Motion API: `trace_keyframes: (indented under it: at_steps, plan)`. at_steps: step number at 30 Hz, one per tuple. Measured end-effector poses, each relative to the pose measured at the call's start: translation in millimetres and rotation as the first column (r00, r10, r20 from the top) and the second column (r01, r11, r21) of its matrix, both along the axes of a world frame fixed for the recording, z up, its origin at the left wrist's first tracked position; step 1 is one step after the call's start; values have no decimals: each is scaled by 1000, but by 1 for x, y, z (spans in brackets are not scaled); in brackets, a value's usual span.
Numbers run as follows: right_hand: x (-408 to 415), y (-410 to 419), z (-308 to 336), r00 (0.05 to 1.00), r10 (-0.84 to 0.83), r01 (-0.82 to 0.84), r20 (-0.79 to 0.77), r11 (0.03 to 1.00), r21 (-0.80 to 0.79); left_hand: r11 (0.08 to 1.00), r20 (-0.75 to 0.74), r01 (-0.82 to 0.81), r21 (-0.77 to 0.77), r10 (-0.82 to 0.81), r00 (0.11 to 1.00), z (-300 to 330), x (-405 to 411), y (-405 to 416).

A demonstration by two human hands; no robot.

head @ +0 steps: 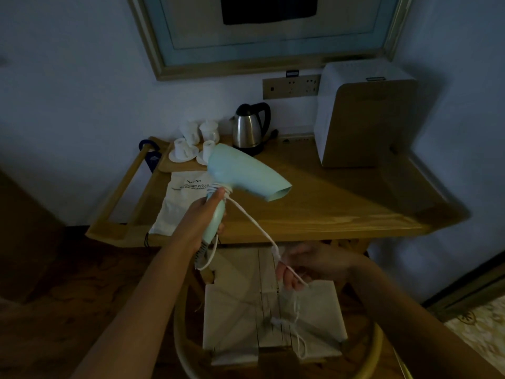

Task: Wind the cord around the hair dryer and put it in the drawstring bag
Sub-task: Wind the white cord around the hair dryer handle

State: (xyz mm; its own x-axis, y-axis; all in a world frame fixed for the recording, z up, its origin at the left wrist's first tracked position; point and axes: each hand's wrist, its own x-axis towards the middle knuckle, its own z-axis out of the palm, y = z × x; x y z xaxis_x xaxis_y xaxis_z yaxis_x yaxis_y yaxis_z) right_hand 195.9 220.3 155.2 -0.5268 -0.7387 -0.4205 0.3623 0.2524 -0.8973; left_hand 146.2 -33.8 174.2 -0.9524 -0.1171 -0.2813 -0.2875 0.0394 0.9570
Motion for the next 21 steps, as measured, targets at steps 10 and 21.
trace_keyframes:
  at_steps: [10,21]
  plan:
    - [-17,-22,-29,636,-760,770,133,637,-38,993,12,68,99,-70,997,8,3,3]
    - [-39,20,-26,467,-781,800,414,174,-574,975,219,-26,220,-24,975,-20,19,5]
